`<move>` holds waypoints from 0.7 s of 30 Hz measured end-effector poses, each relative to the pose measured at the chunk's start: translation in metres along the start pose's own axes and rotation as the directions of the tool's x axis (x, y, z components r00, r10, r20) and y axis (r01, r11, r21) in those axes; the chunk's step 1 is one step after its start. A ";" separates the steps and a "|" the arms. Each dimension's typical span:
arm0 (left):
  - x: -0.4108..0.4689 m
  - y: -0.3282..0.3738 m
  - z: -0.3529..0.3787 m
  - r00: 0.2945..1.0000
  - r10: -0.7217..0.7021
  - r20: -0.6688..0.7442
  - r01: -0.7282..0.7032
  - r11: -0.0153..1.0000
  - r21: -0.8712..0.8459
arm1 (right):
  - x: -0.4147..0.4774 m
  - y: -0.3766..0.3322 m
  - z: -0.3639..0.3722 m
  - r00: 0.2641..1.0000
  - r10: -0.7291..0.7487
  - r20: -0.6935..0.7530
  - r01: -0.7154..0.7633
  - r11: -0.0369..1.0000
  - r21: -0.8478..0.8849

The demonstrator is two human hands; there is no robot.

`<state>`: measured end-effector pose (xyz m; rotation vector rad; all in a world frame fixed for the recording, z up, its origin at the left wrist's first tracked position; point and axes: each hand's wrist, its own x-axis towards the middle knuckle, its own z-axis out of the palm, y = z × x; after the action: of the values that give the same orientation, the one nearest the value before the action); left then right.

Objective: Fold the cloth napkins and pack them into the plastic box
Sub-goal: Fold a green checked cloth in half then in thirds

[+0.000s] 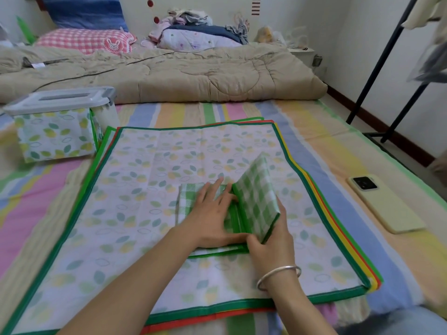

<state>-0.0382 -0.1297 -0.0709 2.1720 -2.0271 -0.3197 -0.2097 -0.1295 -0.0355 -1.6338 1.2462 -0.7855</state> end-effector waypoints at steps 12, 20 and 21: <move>-0.025 0.034 -0.028 0.925 -0.371 0.084 0.368 0.929 0.042 | 0.002 -0.015 0.022 0.807 -0.177 0.564 0.505 0.702 -0.503; -0.021 -0.013 -0.003 0.752 -0.519 -0.406 0.186 0.758 -0.625 | 0.005 -0.013 0.029 0.698 -0.082 0.712 0.646 0.503 -0.575; -0.025 -0.024 -0.011 0.757 -0.563 -0.333 0.144 0.641 -0.754 | 0.006 -0.014 0.029 0.690 -0.078 0.719 0.665 0.462 -0.588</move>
<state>-0.0136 -0.1039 -0.0649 1.8454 -0.8987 -0.3718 -0.1771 -0.1261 -0.0339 -2.7589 0.7225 0.2440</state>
